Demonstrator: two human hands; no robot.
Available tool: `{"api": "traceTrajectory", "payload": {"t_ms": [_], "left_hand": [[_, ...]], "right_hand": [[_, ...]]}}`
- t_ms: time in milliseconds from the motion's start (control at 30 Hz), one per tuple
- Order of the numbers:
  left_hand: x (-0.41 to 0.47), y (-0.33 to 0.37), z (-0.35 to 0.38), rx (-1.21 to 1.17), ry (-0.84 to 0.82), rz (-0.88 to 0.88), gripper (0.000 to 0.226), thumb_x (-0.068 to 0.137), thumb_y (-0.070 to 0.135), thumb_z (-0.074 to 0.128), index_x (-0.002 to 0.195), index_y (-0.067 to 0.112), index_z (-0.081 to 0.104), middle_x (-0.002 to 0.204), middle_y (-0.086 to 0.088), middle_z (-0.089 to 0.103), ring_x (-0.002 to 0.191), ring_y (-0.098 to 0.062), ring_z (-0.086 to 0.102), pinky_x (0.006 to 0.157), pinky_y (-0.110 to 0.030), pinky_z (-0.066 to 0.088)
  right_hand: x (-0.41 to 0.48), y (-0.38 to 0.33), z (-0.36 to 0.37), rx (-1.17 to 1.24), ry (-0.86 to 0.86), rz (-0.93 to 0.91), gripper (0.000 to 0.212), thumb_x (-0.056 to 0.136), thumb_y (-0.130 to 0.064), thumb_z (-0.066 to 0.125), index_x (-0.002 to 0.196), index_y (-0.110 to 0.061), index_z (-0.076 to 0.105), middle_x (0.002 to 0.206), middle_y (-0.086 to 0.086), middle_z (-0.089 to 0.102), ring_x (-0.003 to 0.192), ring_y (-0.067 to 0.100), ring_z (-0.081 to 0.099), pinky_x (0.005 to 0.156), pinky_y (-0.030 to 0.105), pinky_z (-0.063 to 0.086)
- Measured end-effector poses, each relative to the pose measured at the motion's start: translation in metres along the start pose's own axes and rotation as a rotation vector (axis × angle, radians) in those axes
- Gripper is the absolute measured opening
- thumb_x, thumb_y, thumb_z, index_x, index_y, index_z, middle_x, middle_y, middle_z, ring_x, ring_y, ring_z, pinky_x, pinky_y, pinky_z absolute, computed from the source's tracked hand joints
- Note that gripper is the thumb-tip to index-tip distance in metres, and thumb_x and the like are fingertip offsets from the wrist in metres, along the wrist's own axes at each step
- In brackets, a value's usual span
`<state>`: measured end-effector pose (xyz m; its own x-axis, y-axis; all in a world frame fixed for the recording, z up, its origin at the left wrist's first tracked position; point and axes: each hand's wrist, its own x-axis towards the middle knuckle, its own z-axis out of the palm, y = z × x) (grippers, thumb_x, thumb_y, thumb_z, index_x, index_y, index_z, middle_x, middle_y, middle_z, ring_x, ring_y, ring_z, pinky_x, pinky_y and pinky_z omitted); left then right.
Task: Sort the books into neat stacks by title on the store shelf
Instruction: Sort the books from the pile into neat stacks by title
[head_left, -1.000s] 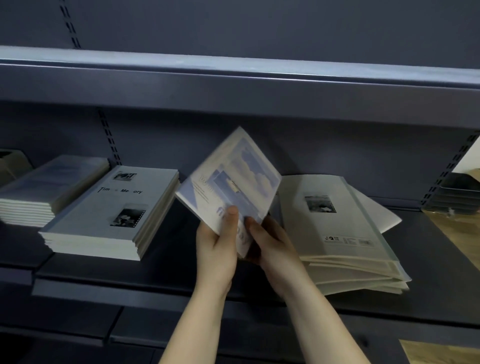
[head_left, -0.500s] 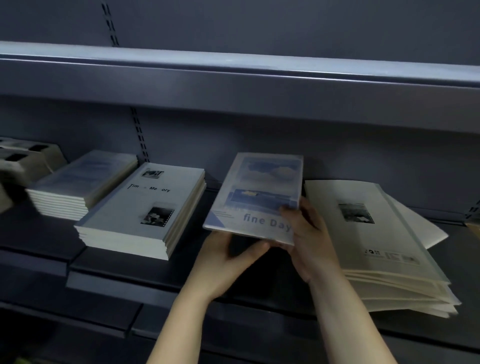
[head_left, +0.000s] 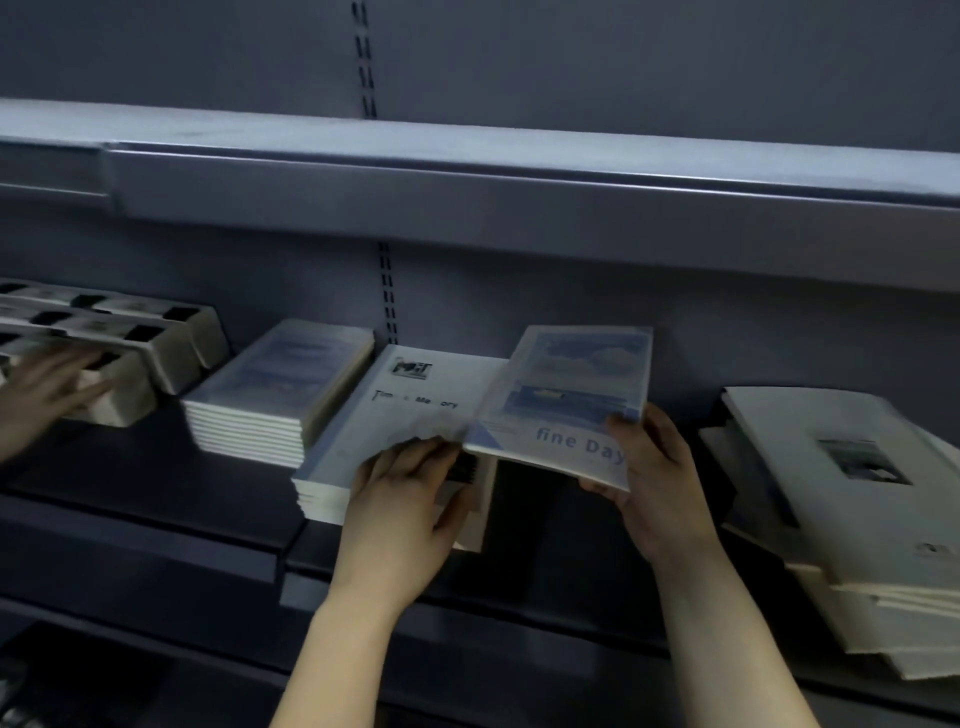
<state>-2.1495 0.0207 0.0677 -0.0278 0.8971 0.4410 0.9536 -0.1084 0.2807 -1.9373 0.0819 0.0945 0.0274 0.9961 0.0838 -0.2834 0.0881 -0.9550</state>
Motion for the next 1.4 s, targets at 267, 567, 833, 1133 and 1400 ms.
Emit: {"api": "traceTrajectory", "payload": {"t_ms": [267, 567, 833, 1133, 1400], "left_hand": [[-0.005, -0.096, -0.032, -0.018, 0.011, -0.09, 0.055, 0.085, 0.05, 0.035, 0.125, 0.022, 0.059, 0.126, 0.001, 0.06, 0.114, -0.024, 0.055, 0.098, -0.042, 0.041], [-0.01, -0.168, -0.05, -0.013, -0.024, -0.121, 0.062, 0.082, 0.054, 0.033, 0.127, 0.02, 0.059, 0.129, 0.0, 0.059, 0.116, -0.024, 0.055, 0.095, -0.039, 0.039], [-0.015, -0.212, -0.059, -0.042, -0.045, -0.145, 0.058, 0.085, 0.053, 0.036, 0.131, 0.024, 0.056, 0.135, 0.003, 0.054, 0.122, -0.022, 0.05, 0.101, -0.036, 0.032], [-0.017, -0.239, -0.062, -0.066, -0.046, -0.161, 0.045, 0.087, 0.033, 0.061, 0.13, 0.022, 0.056, 0.135, 0.002, 0.054, 0.124, -0.024, 0.048, 0.101, -0.04, 0.035], [-0.023, -0.246, -0.057, -0.101, -0.035, -0.153, 0.043, 0.086, 0.029, 0.064, 0.128, 0.019, 0.059, 0.131, -0.002, 0.057, 0.12, -0.025, 0.052, 0.096, -0.042, 0.039]], "right_hand": [[-0.002, 0.027, 0.096, -0.001, -0.065, 0.016, 0.014, 0.095, -0.009, 0.052, 0.096, -0.02, 0.06, 0.075, -0.006, 0.068, 0.068, 0.01, 0.067, 0.048, 0.028, 0.051], [-0.001, 0.056, 0.178, -0.083, -0.082, 0.106, 0.02, 0.095, -0.016, 0.053, 0.115, -0.012, 0.058, 0.098, 0.006, 0.065, 0.09, 0.02, 0.063, 0.054, 0.026, 0.053], [0.01, 0.074, 0.215, -0.284, -0.021, 0.113, 0.018, 0.095, -0.019, 0.054, 0.111, -0.014, 0.06, 0.1, 0.006, 0.064, 0.091, 0.02, 0.062, 0.052, 0.023, 0.05], [0.016, 0.087, 0.237, -0.647, 0.081, -0.094, 0.023, 0.09, -0.023, 0.061, 0.113, -0.02, 0.056, 0.089, -0.004, 0.067, 0.077, 0.006, 0.062, 0.051, 0.014, 0.041], [0.014, 0.088, 0.253, -0.669, -0.02, -0.056, 0.037, 0.09, -0.013, 0.057, 0.126, -0.019, 0.055, 0.094, -0.013, 0.056, 0.079, -0.003, 0.051, 0.07, 0.018, 0.041]]}}
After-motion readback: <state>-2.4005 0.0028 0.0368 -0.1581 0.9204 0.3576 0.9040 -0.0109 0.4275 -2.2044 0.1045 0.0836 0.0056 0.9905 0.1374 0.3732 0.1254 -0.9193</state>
